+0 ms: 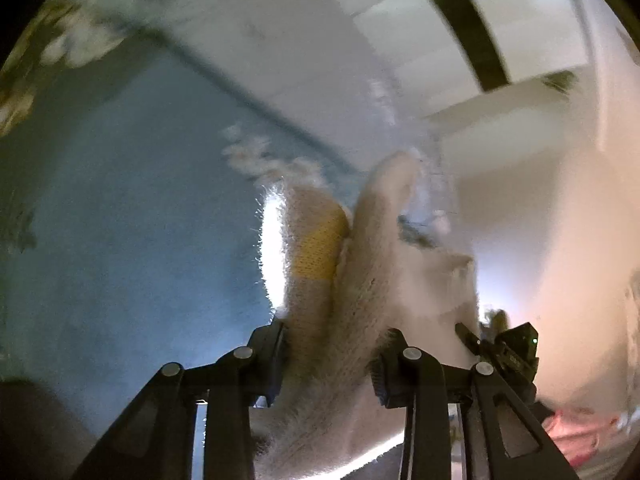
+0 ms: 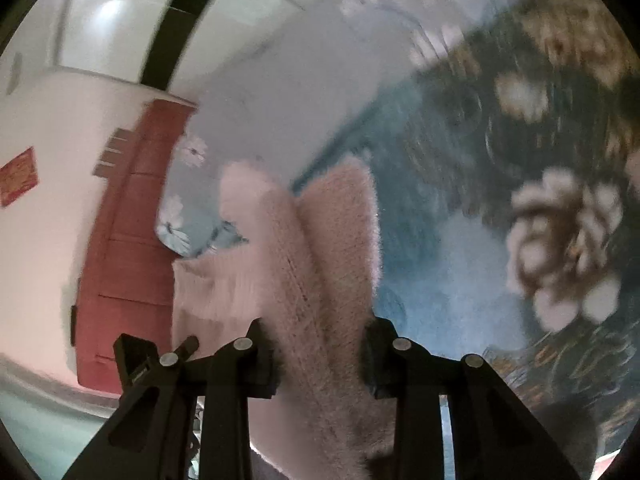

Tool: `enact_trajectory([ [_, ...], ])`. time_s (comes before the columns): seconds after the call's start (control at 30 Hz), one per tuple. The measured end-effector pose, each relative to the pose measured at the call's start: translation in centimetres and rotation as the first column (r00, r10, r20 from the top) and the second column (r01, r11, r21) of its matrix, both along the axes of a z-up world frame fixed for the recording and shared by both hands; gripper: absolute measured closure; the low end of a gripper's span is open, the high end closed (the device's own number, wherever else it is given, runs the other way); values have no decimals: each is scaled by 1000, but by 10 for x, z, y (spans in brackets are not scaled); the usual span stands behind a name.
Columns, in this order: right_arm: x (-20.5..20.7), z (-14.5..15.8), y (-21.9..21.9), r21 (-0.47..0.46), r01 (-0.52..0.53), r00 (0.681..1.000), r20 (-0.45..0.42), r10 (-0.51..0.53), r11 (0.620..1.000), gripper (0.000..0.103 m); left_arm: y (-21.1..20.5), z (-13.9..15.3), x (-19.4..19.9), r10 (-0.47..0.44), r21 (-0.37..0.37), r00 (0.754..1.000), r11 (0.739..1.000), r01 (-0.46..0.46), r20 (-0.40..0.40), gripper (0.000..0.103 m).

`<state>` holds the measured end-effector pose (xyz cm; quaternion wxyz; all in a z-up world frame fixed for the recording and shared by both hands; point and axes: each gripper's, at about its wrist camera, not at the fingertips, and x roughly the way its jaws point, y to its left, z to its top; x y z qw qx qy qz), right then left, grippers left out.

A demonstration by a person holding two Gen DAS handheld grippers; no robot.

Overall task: Fold clothes
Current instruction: 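Lift the folded sweater with both grippers and carry it toward the clothes stack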

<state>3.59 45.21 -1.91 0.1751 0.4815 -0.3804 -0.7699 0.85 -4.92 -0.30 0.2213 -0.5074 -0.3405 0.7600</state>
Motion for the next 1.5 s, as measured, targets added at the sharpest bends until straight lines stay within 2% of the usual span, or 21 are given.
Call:
enact_trajectory([
  [0.13, 12, 62, 34, 30, 15, 994, -112, -11, 999, 71, 37, 58, -7, -89, 0, 990, 996, 89, -107, 67],
  [0.3, 38, 130, 93, 61, 79, 975, -213, -64, 995, 71, 106, 126, -15, -230, -17, 948, 972, 232, -222, 67],
  [0.43, 68, 168, 151, 83, 154, 957, -259, -128, 985, 71, 177, 164, -22, -343, -23, 898, 936, 350, -276, 67],
  [0.63, 118, 194, 247, 122, 291, 937, -236, -257, 949, 71, 296, 189, -23, -507, -31, 810, 852, 523, -294, 67],
  [0.73, 141, 195, 290, 125, 348, 924, -216, -317, 929, 71, 359, 188, -16, -583, -42, 762, 801, 598, -281, 67],
  [0.8, 151, 191, 318, 136, 377, 917, -195, -349, 916, 71, 389, 186, -5, -619, -36, 739, 773, 634, -266, 67],
  [0.9, 166, 184, 359, 154, 420, 904, -164, -396, 895, 71, 444, 169, 2, -669, -19, 710, 731, 683, -220, 67],
  [1.0, 177, 176, 393, 171, 450, 892, -141, -430, 876, 71, 477, 155, 9, -694, -9, 695, 709, 705, -186, 67],
  [1.1, 176, 163, 415, 175, 458, 888, -127, -441, 872, 71, 501, 137, 11, -699, 20, 699, 705, 709, -153, 67],
  [1.23, 172, 135, 436, 170, 461, 887, -101, -450, 871, 71, 514, 113, 9, -689, 48, 716, 716, 697, -111, 67],
  [1.4, 174, 90, 452, 118, 477, 879, -61, -473, 871, 71, 514, 81, -3, -675, 55, 734, 732, 679, -71, 66],
  [1.5, 176, 68, 460, 85, 498, 867, -39, -496, 863, 70, 518, 70, -6, -678, 35, 732, 731, 681, -65, 65],
])
